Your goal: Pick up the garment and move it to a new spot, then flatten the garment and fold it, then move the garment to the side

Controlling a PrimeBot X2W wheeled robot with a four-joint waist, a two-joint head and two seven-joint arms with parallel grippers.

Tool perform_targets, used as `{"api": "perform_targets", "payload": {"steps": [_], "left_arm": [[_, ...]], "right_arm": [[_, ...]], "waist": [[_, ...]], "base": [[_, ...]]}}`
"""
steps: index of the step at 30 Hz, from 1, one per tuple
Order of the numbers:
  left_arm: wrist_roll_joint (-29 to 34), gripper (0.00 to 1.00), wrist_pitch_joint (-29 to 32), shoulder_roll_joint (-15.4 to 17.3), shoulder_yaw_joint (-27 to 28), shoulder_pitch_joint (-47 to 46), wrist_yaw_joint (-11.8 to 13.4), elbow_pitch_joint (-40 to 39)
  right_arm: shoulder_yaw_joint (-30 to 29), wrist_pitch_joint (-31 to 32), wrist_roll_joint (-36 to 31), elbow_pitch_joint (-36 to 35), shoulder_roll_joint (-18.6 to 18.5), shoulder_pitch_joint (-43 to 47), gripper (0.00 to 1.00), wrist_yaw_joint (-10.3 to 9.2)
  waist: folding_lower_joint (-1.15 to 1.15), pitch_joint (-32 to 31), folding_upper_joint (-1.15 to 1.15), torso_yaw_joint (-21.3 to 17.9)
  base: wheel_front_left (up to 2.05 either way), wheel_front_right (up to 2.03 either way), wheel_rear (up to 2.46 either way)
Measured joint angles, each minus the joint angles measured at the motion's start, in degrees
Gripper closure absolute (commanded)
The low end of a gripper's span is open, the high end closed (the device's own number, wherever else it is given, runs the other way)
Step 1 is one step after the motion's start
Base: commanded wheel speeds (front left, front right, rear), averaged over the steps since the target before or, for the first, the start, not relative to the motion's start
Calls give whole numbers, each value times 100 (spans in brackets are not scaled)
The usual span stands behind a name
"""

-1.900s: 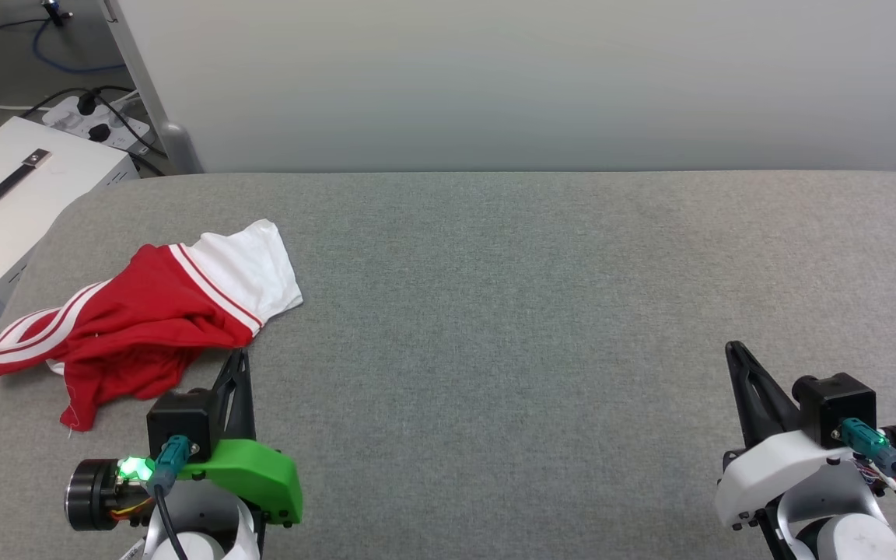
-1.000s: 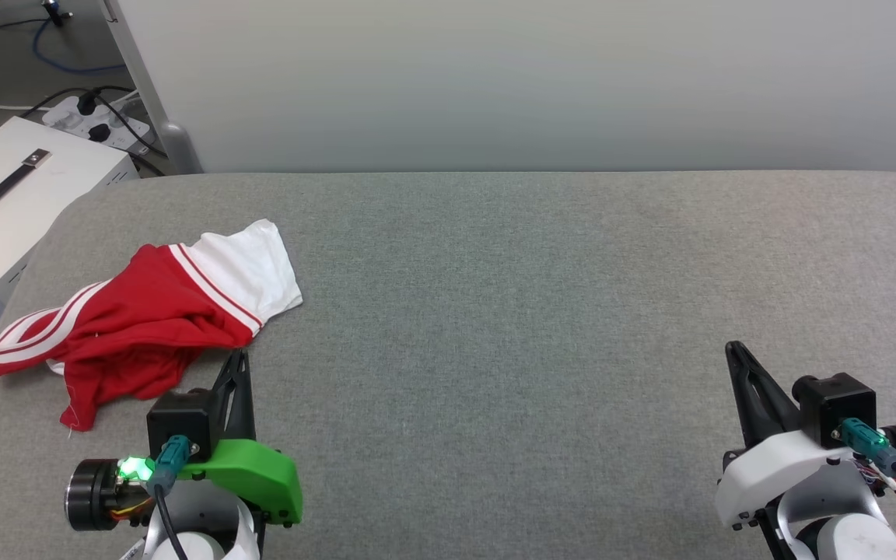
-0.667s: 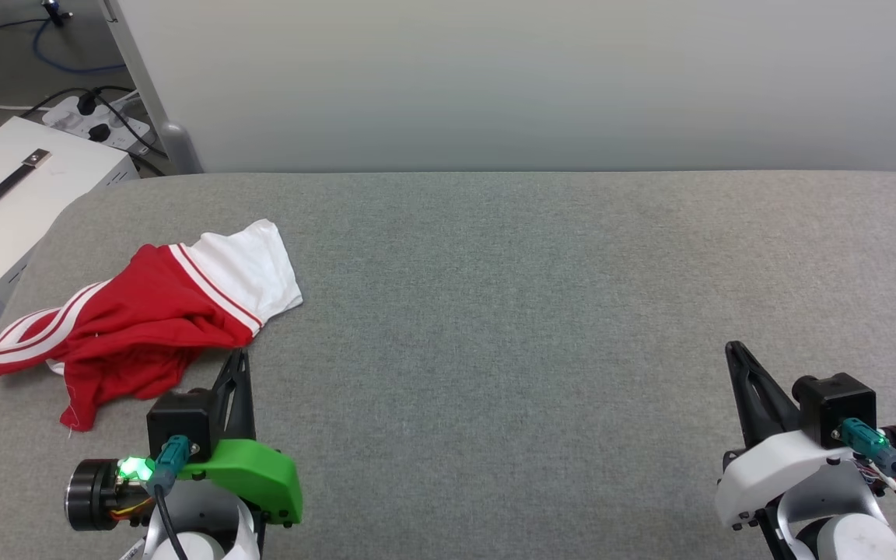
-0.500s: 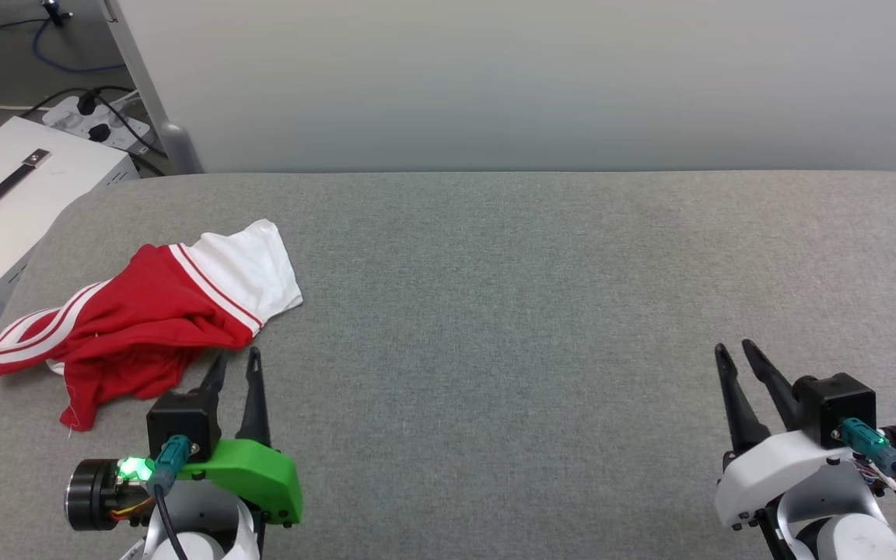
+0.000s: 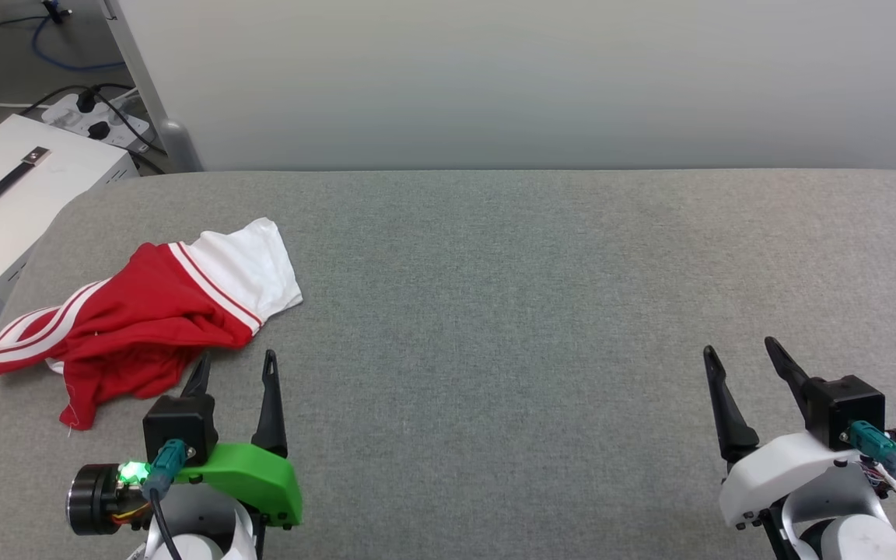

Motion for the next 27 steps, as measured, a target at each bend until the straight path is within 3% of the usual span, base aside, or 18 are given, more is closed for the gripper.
{"api": "perform_targets", "payload": {"steps": [27], "left_arm": [[-339,0,-335,0,22,0,-110,105]], "right_arm": [[-14,-309,345,-24,2,-77,0,0]], "waist": [[1,76,0,26]], "base": [[0,0,0]]}}
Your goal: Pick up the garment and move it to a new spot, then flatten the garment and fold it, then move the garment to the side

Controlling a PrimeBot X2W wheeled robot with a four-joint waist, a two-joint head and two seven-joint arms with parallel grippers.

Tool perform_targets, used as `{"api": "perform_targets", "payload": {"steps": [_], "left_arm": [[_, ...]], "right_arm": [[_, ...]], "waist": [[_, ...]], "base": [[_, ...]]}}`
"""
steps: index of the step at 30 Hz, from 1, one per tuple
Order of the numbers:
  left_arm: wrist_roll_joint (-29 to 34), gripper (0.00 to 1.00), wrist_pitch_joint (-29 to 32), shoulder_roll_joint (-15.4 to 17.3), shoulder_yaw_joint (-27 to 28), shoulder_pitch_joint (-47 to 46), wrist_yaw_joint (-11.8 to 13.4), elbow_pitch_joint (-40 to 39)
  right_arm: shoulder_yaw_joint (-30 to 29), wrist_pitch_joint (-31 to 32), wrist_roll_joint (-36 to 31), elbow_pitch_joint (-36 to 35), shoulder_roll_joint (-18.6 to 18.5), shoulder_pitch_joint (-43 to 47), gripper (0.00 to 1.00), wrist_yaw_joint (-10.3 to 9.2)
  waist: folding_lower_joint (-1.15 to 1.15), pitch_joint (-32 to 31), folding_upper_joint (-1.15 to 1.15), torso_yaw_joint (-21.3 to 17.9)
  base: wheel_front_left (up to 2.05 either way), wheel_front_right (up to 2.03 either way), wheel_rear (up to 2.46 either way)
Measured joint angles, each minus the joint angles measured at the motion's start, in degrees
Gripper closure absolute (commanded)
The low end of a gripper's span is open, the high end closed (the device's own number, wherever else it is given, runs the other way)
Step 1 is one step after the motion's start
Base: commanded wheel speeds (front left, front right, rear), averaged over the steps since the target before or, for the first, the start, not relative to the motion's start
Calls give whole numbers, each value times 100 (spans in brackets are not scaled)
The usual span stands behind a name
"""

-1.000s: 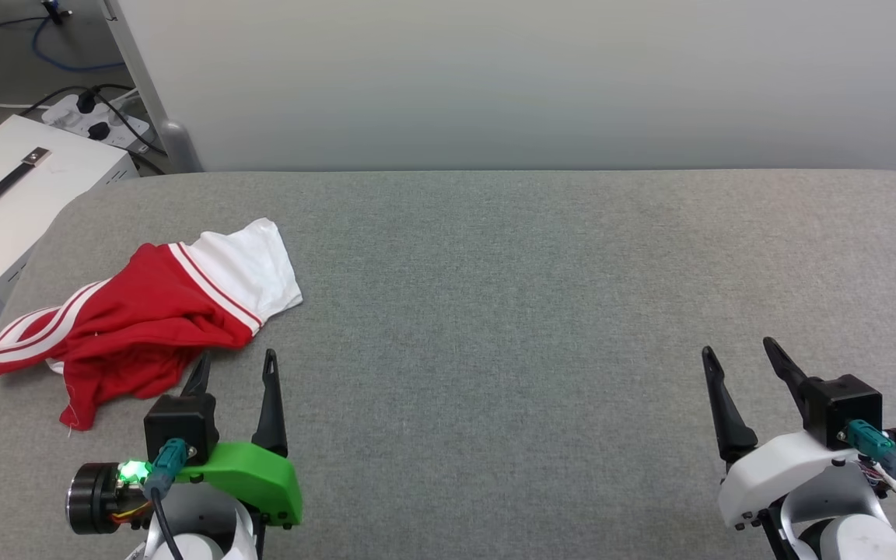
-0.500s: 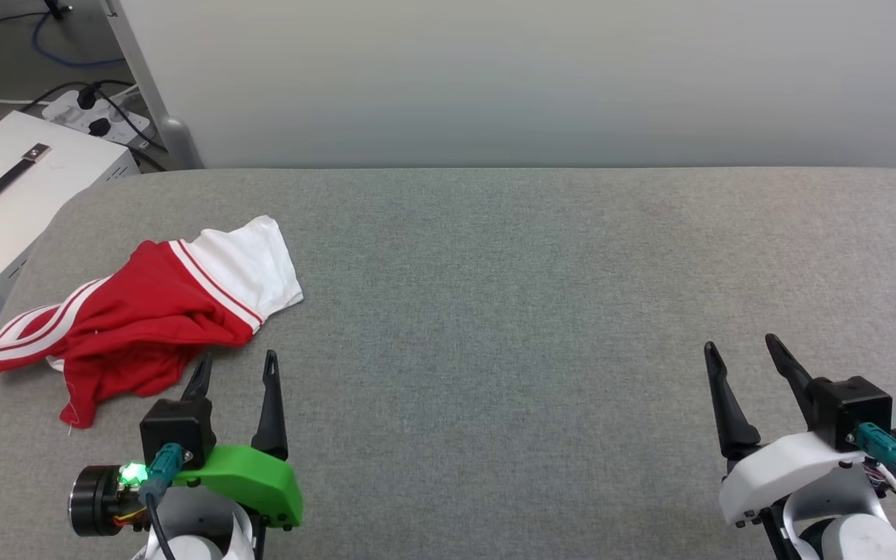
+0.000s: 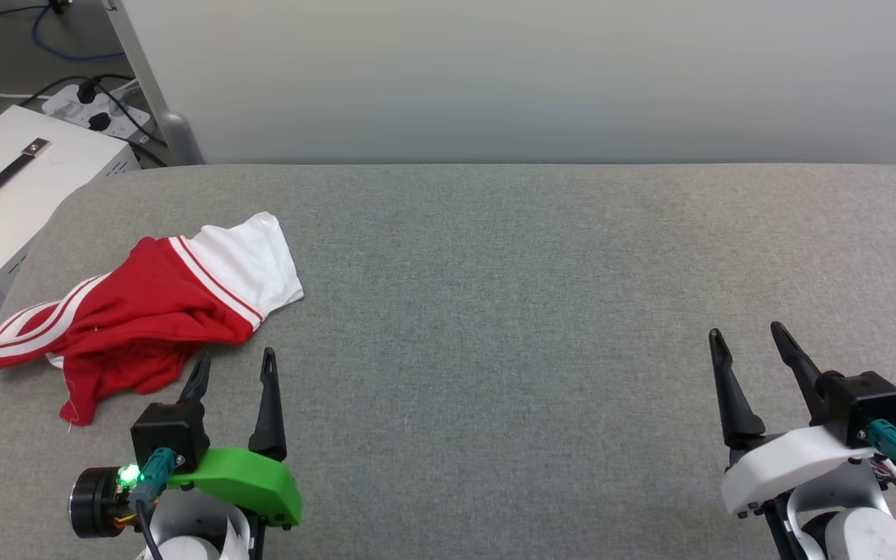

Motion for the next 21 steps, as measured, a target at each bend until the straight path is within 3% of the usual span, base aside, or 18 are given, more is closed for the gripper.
{"api": "perform_targets", "payload": {"steps": [21], "left_arm": [[-185,0,-248,0,-48,0,-153,441]], "right_arm": [[19,-249,-7,326,0,-32,0,0]], "waist": [[0,-4,0,3]], "base": [[0,0,0]]}}
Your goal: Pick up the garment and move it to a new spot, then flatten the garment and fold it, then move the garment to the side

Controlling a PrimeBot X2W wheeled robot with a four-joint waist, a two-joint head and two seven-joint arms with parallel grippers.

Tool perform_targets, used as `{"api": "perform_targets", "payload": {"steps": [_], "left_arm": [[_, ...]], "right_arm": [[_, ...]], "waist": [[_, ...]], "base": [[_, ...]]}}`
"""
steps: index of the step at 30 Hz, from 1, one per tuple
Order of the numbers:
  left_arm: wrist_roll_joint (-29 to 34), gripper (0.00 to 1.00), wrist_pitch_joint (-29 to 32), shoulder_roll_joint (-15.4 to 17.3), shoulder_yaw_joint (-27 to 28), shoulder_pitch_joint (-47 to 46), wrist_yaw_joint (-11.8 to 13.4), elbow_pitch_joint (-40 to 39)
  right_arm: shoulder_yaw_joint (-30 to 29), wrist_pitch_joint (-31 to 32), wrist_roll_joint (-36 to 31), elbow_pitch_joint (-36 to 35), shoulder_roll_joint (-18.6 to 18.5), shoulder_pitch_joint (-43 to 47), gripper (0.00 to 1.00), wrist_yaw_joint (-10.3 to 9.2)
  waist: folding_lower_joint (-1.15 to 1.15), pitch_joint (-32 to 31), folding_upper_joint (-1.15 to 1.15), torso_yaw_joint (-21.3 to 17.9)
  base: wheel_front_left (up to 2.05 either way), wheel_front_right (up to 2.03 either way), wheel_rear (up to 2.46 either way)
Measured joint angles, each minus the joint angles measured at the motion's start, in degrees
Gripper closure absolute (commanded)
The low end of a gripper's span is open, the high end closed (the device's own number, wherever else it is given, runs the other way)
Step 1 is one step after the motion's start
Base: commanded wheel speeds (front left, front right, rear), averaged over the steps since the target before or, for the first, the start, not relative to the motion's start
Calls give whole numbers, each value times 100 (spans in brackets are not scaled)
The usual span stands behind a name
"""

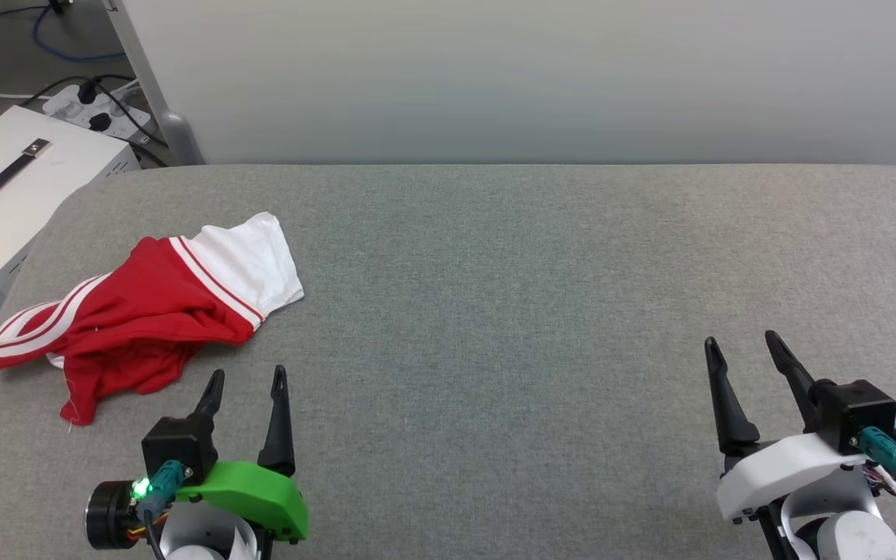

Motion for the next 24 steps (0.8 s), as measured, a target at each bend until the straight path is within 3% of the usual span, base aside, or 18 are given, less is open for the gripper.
{"api": "perform_targets", "payload": {"steps": [16,24], "left_arm": [[-162,0,-183,0,33,-1,-90,-60],[-222,0,-269,-1,-15,7,-124,205]], "right_arm": [[-7,-191,5,-7,0,-86,0,0],[27,-292,12,326,0,-86,0,0]], "waist": [[0,6,0,-2],[0,-27,0,-5]], "base": [[0,0,0],[0,0,0]]}}
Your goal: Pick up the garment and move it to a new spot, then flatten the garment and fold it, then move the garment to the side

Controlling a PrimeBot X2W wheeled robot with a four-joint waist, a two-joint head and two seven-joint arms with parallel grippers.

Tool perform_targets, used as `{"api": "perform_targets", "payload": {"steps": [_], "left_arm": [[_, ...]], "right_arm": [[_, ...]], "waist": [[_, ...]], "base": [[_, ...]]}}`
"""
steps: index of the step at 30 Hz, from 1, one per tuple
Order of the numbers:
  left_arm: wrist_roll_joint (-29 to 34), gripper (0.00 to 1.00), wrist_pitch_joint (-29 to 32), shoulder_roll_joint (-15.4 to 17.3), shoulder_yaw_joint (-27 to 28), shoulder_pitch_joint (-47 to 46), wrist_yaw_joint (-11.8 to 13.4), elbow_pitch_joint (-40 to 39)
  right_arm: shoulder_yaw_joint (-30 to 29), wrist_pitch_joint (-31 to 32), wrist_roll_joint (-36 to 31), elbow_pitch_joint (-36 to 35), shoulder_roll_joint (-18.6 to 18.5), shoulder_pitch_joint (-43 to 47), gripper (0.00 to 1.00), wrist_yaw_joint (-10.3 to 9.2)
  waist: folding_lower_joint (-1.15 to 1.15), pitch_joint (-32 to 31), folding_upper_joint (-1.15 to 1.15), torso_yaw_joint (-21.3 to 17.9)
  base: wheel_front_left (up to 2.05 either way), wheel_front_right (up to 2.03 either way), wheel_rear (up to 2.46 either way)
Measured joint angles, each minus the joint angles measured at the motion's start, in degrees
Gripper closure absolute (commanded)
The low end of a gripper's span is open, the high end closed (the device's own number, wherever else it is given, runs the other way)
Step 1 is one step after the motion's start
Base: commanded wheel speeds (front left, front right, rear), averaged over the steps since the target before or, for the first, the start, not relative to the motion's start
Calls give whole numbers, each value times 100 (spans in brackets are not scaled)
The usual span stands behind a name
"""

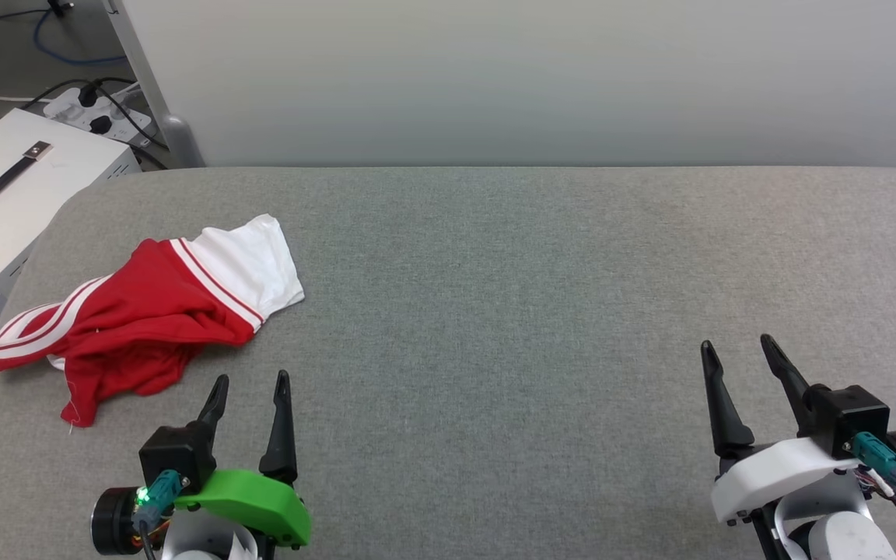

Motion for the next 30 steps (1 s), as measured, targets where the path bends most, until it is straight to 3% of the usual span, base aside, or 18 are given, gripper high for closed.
{"api": "perform_targets", "payload": {"steps": [19,30], "left_arm": [[-267,0,-229,0,-79,7,-111,207],[-346,0,-396,-2,-7,2,-124,247]], "right_arm": [[30,-218,197,88,0,-69,0,0],[330,-369,422,103,1,-113,0,0]], "waist": [[0,71,0,75],[-1,121,0,477]], "base": [[0,0,0],[0,0,0]]}}
